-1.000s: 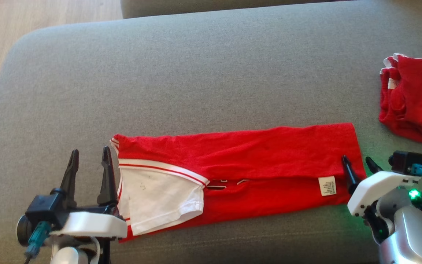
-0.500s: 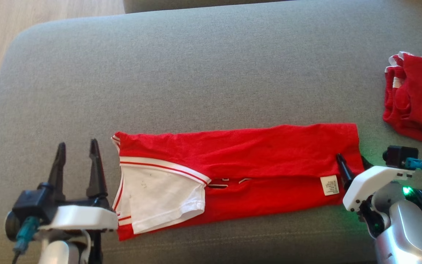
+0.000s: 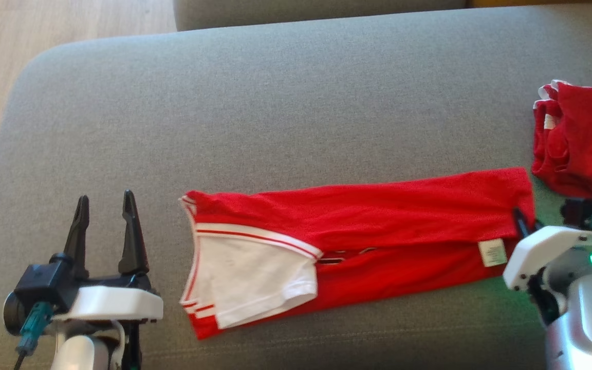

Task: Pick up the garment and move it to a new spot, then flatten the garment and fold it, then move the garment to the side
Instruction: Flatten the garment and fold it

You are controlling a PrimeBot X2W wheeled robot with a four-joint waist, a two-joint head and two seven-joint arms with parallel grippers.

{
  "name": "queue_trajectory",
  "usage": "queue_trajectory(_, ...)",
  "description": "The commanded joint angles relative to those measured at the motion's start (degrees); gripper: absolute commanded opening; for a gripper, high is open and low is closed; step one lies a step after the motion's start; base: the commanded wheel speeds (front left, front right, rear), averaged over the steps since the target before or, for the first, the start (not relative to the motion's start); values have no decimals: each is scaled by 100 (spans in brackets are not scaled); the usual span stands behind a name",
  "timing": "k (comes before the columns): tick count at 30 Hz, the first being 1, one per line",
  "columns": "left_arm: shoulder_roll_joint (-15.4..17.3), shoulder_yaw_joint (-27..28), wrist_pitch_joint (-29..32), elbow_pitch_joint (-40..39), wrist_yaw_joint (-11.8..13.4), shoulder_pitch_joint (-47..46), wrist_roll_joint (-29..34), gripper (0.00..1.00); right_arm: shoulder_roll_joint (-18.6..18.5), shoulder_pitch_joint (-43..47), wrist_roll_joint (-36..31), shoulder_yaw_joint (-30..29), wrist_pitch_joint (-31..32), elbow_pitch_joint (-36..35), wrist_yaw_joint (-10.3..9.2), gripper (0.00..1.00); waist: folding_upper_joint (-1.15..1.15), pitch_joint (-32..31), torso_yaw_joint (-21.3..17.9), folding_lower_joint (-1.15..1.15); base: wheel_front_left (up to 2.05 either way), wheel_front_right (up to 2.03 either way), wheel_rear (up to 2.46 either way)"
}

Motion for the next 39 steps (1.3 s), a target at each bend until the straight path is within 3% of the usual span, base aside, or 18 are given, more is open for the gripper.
queue_trajectory(1,-2,215,-70,-229,5,-142,47,100,-52,-155,-275,-113,56,-359,-3,0,0,-38,12,0,0,0,0)
queue_trajectory(7,-10,250,-70,-234,13,-77,46,100,-52,-142,-595,-349,307,-699,-3,0,0,-148,19,0,0,0,0)
queue_trajectory(15,-17,209,-70,-173,22,-4,20,100,-52,54,328,508,707,-971,-3,0,0,-370,-40,0,0,0,0)
queue_trajectory(19,-19,242,-70,-154,36,79,-4,100,-52,249,1232,1004,1089,-1442,-3,0,0,-561,-102,0,0,0,0)
queue_trajectory(29,-22,255,-70,-192,57,175,-58,100,-52,813,2632,2014,1930,-2801,-3,0,0,-778,-163,0,0,0,0)
queue_trajectory(34,-23,251,-70,-189,79,205,-112,100,-52,936,3562,2335,2013,-2898,-3,0,0,-816,-77,0,0,0,0)
queue_trajectory(39,-24,185,-70,-175,112,228,-179,100,-52,913,4616,2814,1800,-2549,-3,0,0,-816,79,0,0,0,0)
